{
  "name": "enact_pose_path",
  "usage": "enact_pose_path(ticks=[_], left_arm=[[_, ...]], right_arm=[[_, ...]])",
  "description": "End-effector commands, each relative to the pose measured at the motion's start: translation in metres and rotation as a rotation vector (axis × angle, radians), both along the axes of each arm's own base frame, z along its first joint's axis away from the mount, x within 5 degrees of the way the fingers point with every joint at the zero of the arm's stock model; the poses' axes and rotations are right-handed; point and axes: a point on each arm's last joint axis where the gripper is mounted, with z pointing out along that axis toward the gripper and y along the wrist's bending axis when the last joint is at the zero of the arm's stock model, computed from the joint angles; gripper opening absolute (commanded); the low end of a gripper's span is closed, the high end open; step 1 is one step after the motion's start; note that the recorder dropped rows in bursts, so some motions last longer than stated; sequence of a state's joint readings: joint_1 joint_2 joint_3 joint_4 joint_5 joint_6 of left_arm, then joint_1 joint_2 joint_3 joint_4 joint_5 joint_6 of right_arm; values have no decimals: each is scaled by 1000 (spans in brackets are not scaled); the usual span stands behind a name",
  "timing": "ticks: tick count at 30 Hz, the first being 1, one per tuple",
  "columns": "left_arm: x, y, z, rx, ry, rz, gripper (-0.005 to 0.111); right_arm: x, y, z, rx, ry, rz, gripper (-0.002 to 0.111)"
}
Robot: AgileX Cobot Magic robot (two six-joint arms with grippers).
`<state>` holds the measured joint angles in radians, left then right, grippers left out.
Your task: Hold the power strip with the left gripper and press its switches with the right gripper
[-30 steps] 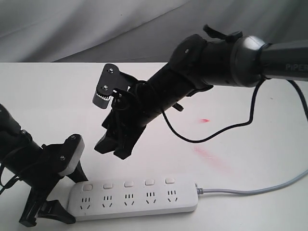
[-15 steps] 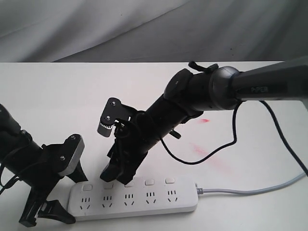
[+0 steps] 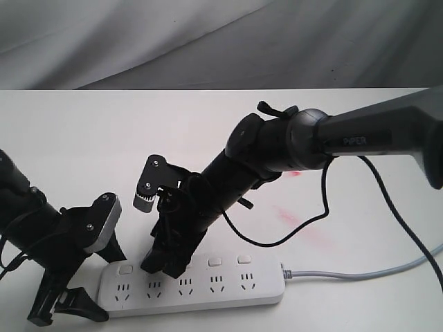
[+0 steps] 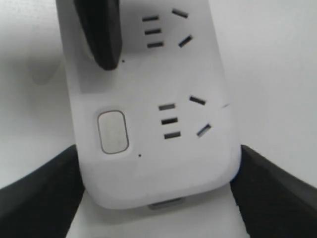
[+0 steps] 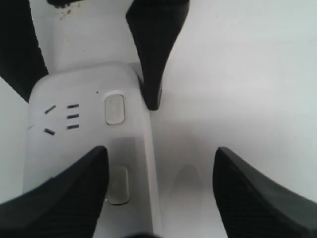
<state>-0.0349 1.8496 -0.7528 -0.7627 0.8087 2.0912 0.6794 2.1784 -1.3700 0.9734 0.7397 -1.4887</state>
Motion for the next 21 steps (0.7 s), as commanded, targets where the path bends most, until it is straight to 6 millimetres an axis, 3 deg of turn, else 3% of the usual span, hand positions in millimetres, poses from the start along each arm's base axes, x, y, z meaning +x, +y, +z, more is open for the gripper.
enact_pose_path(ticks=[1,21], left_arm=[[-1,1,-3,24,-12,-16,42],[-1,1,-2,23,-12,-15,42]], right_arm=[[2,-1,-4,-12,-22,-9,56],[1,0,13,23,-27,-1,56]])
